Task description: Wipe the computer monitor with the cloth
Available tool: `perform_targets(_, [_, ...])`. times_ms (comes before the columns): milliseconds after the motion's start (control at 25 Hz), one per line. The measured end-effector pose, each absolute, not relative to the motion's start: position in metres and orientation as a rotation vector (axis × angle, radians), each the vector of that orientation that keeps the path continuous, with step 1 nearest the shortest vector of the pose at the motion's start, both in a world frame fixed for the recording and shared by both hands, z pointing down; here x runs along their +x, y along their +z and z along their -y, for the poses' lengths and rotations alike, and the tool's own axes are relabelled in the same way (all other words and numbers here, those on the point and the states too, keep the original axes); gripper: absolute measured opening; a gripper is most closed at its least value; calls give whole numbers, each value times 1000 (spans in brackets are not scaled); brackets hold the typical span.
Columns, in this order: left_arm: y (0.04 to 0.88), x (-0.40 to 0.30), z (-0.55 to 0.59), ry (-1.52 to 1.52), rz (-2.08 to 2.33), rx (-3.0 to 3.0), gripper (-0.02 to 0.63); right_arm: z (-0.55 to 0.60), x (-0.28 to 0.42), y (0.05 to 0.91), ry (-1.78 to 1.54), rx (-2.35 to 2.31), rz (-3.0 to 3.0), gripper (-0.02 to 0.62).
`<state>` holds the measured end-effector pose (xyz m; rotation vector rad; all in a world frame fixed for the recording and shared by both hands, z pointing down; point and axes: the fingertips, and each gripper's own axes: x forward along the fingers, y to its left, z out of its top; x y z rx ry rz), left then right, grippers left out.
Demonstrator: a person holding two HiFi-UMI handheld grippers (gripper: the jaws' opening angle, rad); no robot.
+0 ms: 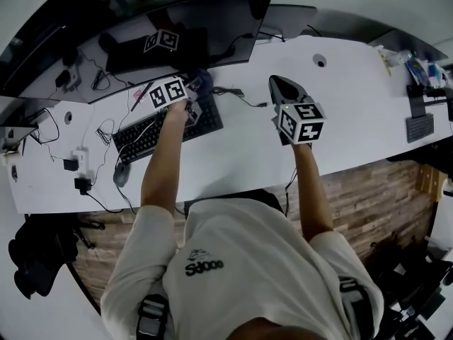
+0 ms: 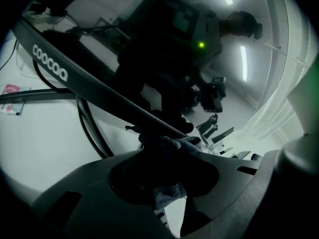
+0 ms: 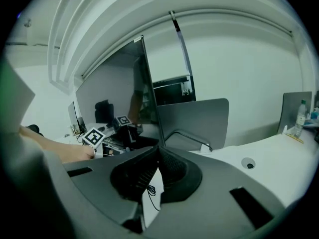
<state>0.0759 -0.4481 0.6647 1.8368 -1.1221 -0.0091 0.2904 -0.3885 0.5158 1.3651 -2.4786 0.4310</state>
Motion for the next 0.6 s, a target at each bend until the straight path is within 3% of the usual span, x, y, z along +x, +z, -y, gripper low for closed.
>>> perform_targets(600, [664, 202, 471, -107, 985, 1825, 134, 377, 374, 527, 483, 1492, 2417, 6])
